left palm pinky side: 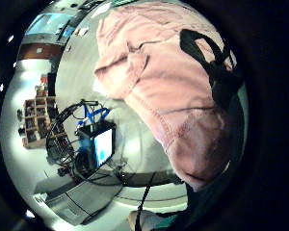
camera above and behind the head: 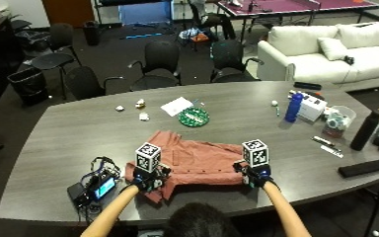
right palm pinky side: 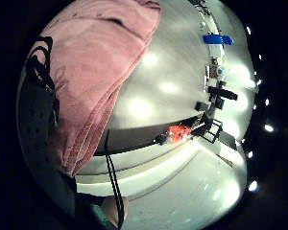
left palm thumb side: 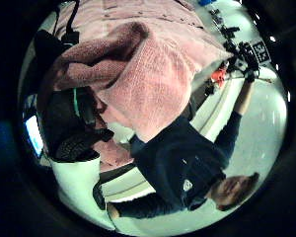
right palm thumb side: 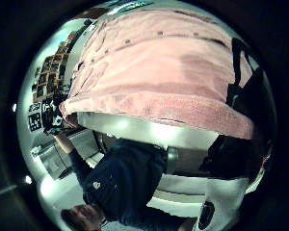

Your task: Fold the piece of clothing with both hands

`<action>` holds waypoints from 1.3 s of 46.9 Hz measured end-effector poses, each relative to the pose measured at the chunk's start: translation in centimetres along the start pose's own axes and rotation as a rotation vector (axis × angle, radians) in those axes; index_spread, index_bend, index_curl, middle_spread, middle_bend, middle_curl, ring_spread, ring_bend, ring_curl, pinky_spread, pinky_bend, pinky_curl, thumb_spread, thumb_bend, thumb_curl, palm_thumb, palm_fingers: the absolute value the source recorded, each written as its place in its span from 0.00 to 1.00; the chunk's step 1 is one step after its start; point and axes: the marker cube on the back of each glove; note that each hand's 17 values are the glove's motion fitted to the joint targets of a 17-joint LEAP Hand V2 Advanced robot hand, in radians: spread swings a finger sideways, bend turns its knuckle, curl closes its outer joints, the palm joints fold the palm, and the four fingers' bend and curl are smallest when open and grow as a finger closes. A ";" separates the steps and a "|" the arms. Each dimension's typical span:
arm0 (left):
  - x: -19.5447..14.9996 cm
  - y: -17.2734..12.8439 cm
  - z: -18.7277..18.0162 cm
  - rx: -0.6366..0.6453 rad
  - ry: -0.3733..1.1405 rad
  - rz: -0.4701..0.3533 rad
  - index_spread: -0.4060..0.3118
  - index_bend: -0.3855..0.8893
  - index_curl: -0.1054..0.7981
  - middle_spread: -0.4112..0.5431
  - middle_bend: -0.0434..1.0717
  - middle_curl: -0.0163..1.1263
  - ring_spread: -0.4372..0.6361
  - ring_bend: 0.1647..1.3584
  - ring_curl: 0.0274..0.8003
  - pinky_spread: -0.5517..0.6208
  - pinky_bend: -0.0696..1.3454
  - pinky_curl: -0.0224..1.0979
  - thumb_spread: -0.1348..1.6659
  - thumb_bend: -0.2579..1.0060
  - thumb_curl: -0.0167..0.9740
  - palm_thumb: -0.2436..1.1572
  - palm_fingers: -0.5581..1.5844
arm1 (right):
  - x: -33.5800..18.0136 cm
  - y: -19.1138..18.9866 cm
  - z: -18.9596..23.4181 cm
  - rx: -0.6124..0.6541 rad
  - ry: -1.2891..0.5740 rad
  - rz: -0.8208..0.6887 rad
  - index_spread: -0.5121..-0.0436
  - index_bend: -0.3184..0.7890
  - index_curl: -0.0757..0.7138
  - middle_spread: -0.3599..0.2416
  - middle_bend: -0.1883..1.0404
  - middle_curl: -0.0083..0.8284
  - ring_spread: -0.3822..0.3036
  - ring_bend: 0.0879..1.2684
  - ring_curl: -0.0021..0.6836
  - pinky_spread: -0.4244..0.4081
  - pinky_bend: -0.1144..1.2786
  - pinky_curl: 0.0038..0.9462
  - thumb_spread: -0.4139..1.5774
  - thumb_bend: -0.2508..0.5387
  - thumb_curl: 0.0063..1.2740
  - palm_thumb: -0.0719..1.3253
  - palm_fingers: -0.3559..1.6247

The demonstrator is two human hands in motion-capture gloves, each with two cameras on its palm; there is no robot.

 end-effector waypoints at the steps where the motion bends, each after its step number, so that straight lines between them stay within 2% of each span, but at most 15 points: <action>1: 0.5 0.6 -0.9 0.002 0.008 0.020 0.21 0.45 0.59 0.18 0.41 0.42 0.14 0.23 0.41 0.23 0.31 0.37 0.62 0.22 0.53 0.75 0.79 | 0.3 0.7 -0.9 0.051 0.003 -0.029 0.59 0.49 0.63 0.28 0.39 0.60 0.22 0.39 0.67 0.12 0.45 0.40 0.44 0.29 0.52 0.80 0.83; 5: 1.6 2.3 -4.3 0.011 0.053 0.061 0.21 0.45 0.60 0.18 0.40 0.43 0.14 0.22 0.43 0.23 0.29 0.37 0.59 0.21 0.56 0.77 0.80 | 1.4 3.7 -4.5 0.142 0.007 -0.023 0.59 0.49 0.66 0.28 0.40 0.62 0.22 0.39 0.68 0.12 0.45 0.41 0.42 0.28 0.53 0.80 0.83; 9: 0.7 0.7 -7.4 0.053 0.053 0.003 0.21 0.45 0.62 0.18 0.40 0.44 0.13 0.22 0.45 0.23 0.28 0.38 0.54 0.20 0.60 0.79 0.80 | 2.2 3.5 -8.3 0.226 -0.021 0.029 0.59 0.51 0.68 0.28 0.41 0.63 0.22 0.38 0.68 0.12 0.45 0.41 0.40 0.28 0.54 0.79 0.83; 16: -3.8 -7.4 -6.3 -0.082 0.004 -0.265 0.21 0.44 0.63 0.17 0.40 0.45 0.12 0.21 0.47 0.22 0.27 0.38 0.49 0.19 0.64 0.80 0.80 | 2.5 -5.4 -9.8 0.206 -0.070 0.117 0.60 0.51 0.72 0.27 0.42 0.64 0.22 0.38 0.70 0.12 0.45 0.42 0.38 0.28 0.56 0.79 0.83; 21: -5.7 -11.6 -2.3 -0.272 0.140 -0.483 0.21 0.42 0.62 0.16 0.39 0.46 0.12 0.20 0.48 0.23 0.26 0.39 0.48 0.19 0.66 0.80 0.78 | 0.9 -10.8 -7.8 0.110 -0.094 0.195 0.60 0.51 0.73 0.27 0.41 0.65 0.22 0.37 0.70 0.12 0.46 0.42 0.37 0.28 0.57 0.79 0.82; 28: -8.7 -12.7 -1.4 -0.061 0.170 -0.645 0.25 0.41 0.60 0.17 0.32 0.45 0.17 0.17 0.49 0.29 0.21 0.39 0.60 0.14 0.57 0.65 0.70 | 1.4 -13.0 -5.5 0.107 -0.085 0.278 0.61 0.39 0.70 0.29 0.35 0.63 0.22 0.35 0.70 0.13 0.47 0.43 0.42 0.28 0.58 0.79 0.70; 30: -9.1 -12.8 -2.6 0.077 0.193 -0.608 0.26 0.42 0.60 0.18 0.30 0.45 0.19 0.16 0.49 0.31 0.20 0.39 0.63 0.14 0.53 0.59 0.67 | 1.8 -12.3 -5.6 0.145 -0.077 0.295 0.61 0.34 0.66 0.31 0.32 0.62 0.24 0.33 0.69 0.18 0.48 0.43 0.46 0.29 0.57 0.78 0.64; 34: -8.8 -13.3 -5.2 0.379 0.255 -0.391 0.27 0.43 0.59 0.20 0.26 0.44 0.22 0.15 0.47 0.34 0.18 0.38 0.68 0.16 0.47 0.52 0.67 | 2.5 -10.4 -6.0 0.199 -0.088 0.313 0.60 0.36 0.63 0.34 0.31 0.61 0.29 0.29 0.69 0.26 0.47 0.43 0.56 0.29 0.56 0.74 0.57; 38: -7.8 -10.3 -5.3 0.332 0.310 -0.417 0.29 0.43 0.59 0.24 0.21 0.42 0.26 0.13 0.47 0.38 0.18 0.37 0.72 0.17 0.43 0.48 0.66 | 3.5 -8.9 -5.6 0.218 -0.147 0.382 0.61 0.36 0.58 0.36 0.30 0.59 0.30 0.29 0.66 0.32 0.47 0.42 0.63 0.28 0.53 0.71 0.59; 44: -5.7 -8.3 -3.4 0.328 0.302 -0.279 0.30 0.46 0.60 0.29 0.18 0.40 0.33 0.12 0.46 0.44 0.16 0.36 0.76 0.18 0.39 0.43 0.63 | 5.4 -7.7 -2.0 0.027 -0.202 0.530 0.67 0.35 0.52 0.45 0.29 0.57 0.36 0.30 0.64 0.41 0.49 0.41 0.71 0.26 0.49 0.62 0.58; 47: -4.2 -5.5 -0.8 0.110 0.278 -0.381 0.31 0.48 0.62 0.32 0.15 0.39 0.37 0.11 0.46 0.47 0.15 0.35 0.77 0.18 0.37 0.40 0.60 | 6.1 -7.9 0.8 -0.038 -0.220 0.593 0.71 0.28 0.47 0.55 0.26 0.54 0.45 0.32 0.66 0.48 0.54 0.44 0.74 0.23 0.46 0.54 0.49; 51: -3.3 -3.5 2.8 -0.104 0.230 -0.501 0.35 0.48 0.62 0.38 0.11 0.36 0.44 0.13 0.47 0.55 0.17 0.35 0.77 0.18 0.35 0.37 0.53 | 6.2 -7.9 3.6 -0.095 -0.258 0.636 0.74 0.30 0.42 0.63 0.28 0.52 0.50 0.35 0.66 0.52 0.58 0.44 0.77 0.26 0.43 0.50 0.47; 52: -3.5 -3.6 3.6 -0.106 0.203 -0.512 0.34 0.50 0.63 0.37 0.16 0.37 0.43 0.13 0.48 0.54 0.17 0.35 0.78 0.19 0.34 0.37 0.56 | 6.2 -8.1 4.0 -0.091 -0.270 0.643 0.75 0.29 0.40 0.65 0.28 0.52 0.51 0.36 0.66 0.53 0.59 0.44 0.78 0.27 0.42 0.50 0.46; 56: -4.5 -4.6 6.6 -0.051 0.092 -0.540 0.41 0.42 0.60 0.47 0.09 0.32 0.54 0.17 0.48 0.66 0.20 0.35 0.78 0.17 0.32 0.32 0.43 | 6.0 -8.6 5.7 -0.081 -0.323 0.665 0.81 0.30 0.35 0.71 0.29 0.50 0.53 0.39 0.65 0.55 0.61 0.44 0.80 0.28 0.40 0.48 0.45; 61: -5.4 -5.5 8.7 -0.040 0.084 -0.588 0.45 0.40 0.57 0.53 0.12 0.29 0.63 0.22 0.48 0.74 0.22 0.35 0.77 0.17 0.30 0.27 0.38 | 5.5 -9.0 5.8 -0.007 -0.283 0.659 0.84 0.30 0.31 0.72 0.32 0.51 0.51 0.42 0.65 0.54 0.62 0.43 0.82 0.30 0.38 0.48 0.45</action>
